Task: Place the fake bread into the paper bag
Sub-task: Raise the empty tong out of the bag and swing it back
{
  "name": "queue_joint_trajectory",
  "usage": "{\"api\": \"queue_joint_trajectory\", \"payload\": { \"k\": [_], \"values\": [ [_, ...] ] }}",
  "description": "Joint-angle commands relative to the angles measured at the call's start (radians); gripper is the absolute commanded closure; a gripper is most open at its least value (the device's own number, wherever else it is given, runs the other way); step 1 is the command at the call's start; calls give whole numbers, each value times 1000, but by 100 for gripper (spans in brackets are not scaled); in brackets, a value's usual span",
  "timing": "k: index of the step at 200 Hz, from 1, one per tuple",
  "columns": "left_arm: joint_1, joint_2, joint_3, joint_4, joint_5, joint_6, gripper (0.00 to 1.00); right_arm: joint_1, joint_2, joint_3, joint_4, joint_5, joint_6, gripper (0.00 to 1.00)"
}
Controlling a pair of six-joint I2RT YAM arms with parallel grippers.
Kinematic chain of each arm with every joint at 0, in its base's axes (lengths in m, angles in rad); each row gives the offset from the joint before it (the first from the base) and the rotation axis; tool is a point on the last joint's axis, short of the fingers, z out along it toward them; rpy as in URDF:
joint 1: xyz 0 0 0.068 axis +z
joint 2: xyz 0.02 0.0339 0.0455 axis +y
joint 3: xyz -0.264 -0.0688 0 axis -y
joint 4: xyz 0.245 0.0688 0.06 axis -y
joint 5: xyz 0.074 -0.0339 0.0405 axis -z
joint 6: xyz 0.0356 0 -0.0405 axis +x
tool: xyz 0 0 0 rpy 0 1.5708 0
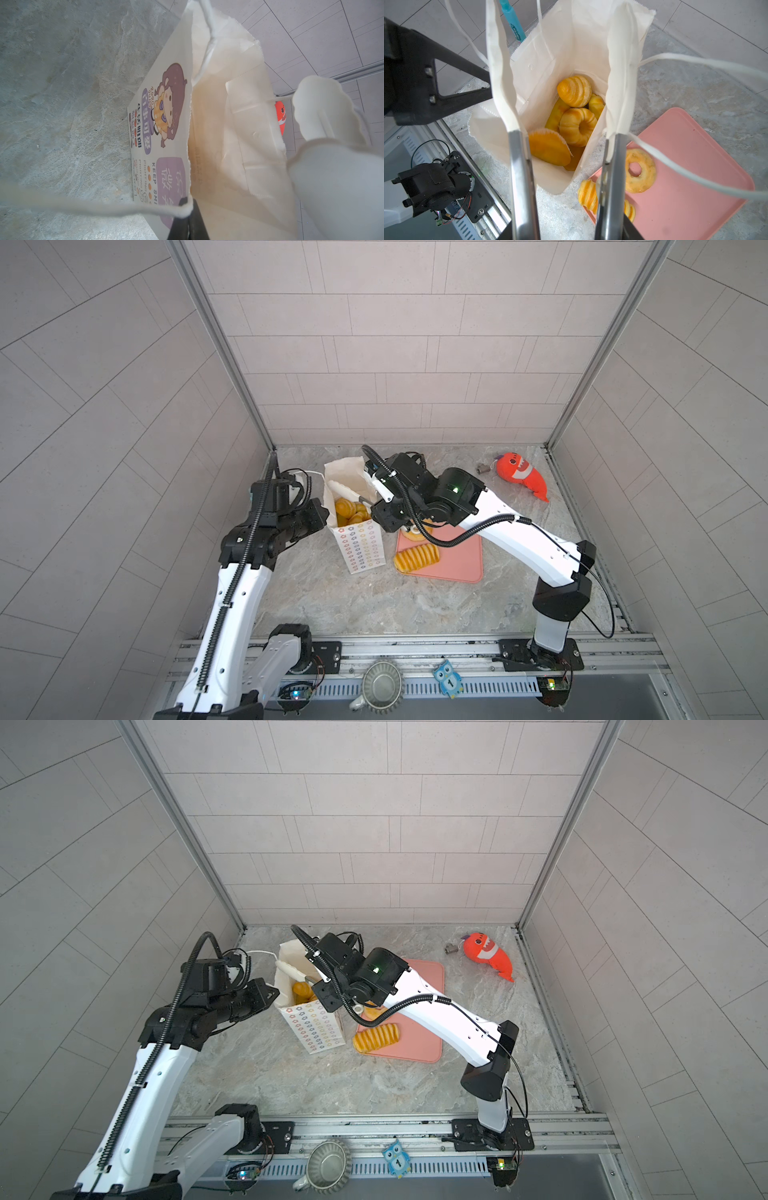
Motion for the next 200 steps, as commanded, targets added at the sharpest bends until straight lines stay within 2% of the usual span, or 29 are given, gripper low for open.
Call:
{"api": "queue_joint_trajectory", "payload": {
  "k": [1, 142, 200],
  "values": [
    [5, -19, 20, -2, 1, -3, 95, 6, -58, 24, -1, 33, -6, 45],
    [4, -15, 18, 2, 4, -7, 95, -29, -154, 136, -60, 137, -62, 48],
    [4, -14, 21, 3, 7, -9, 95, -128, -214, 94, -71, 128, -69, 49]
  ]
}}
